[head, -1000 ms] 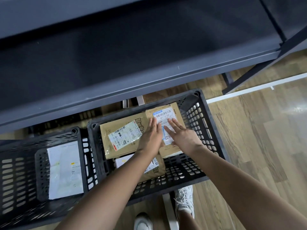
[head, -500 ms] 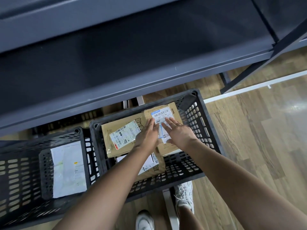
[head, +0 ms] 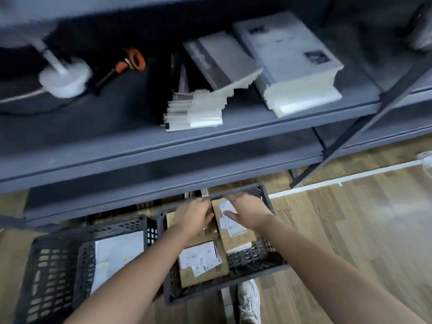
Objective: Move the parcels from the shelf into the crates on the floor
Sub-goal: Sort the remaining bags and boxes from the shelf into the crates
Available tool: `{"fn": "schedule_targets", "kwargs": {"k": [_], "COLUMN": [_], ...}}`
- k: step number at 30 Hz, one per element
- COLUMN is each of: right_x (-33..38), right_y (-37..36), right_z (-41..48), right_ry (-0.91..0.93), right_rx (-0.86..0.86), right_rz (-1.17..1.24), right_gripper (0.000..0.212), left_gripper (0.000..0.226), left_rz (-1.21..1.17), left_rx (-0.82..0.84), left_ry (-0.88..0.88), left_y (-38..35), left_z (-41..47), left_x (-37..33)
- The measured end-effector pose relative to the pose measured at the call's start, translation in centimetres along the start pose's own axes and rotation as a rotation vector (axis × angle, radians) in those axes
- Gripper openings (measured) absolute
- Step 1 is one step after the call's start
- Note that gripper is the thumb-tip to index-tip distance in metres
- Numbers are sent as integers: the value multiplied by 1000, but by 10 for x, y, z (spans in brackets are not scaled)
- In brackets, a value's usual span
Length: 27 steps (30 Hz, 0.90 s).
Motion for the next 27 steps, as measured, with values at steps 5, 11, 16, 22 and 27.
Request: {"fn": "schedule_targets", "kwargs": {"k": [5, 11, 16, 22, 27], "right_x": [39, 102, 150, 196, 218], "right_y": [118, 249, 330, 382, 392], "right_z": [-47, -100, -137, -148, -133], "right_ry": [-20, -5, 6, 54, 88], "right_rx": [-82, -232, -438, -590, -599], "right_rz": [27, 41, 99, 96, 129], "right_gripper": [49, 45, 37, 38, 39], "left_gripper": [40, 31, 31, 30, 34], "left_rz": [-30, 11, 19, -72, -90], "left_rx": [-151, -342, -511, -638, -658], "left_ry": [-31, -98, -97, -7, 93], "left_y": [145, 293, 391, 456, 472], "left_z": [-41, -105, -163, -205, -213], "left_x": [-8, -7, 0, 25, 43]}}
Point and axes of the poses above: each hand's wrist, its own z-axis towards the middle knuckle, its own y-axis out of the back of the hand, x = y × z, the point moved 2 cm from there along z, towards the middle knuckle, and after that the axes turned 7 degrees about -x, right-handed, at the moved point
